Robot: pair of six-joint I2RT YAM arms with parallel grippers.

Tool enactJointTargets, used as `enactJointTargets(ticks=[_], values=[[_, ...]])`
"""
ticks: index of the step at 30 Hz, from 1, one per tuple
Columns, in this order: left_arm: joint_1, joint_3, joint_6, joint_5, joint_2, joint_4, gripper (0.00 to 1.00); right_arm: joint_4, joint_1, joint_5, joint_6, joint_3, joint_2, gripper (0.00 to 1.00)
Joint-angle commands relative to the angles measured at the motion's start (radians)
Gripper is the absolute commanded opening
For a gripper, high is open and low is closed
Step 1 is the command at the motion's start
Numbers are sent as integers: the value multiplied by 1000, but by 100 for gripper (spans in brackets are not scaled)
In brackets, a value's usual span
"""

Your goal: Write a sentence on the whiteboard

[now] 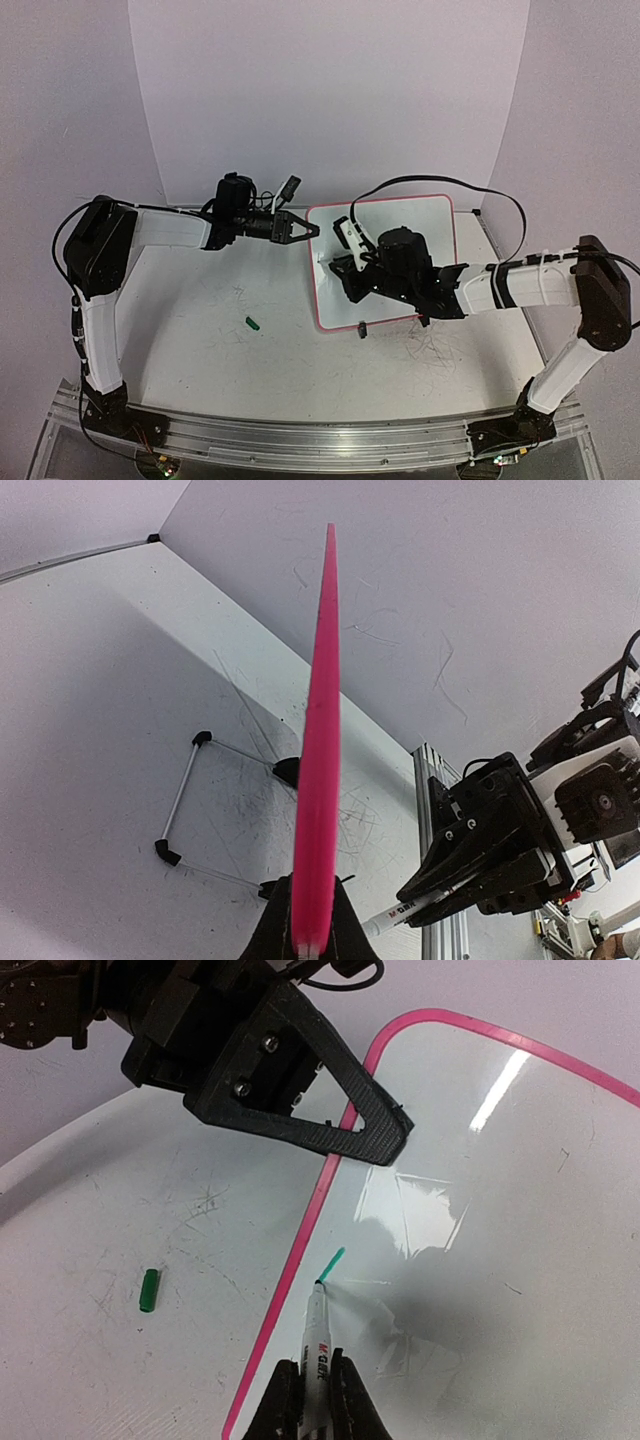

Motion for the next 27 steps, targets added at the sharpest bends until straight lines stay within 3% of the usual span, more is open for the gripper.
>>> enactJointTargets(ticks=[1,27], values=[[-12,4,-2,-9,2,9,0,9,6,19,20,-23,-20,0],[-13,2,0,-10,4,9,0,6,18,2,43,-8,-105,0]])
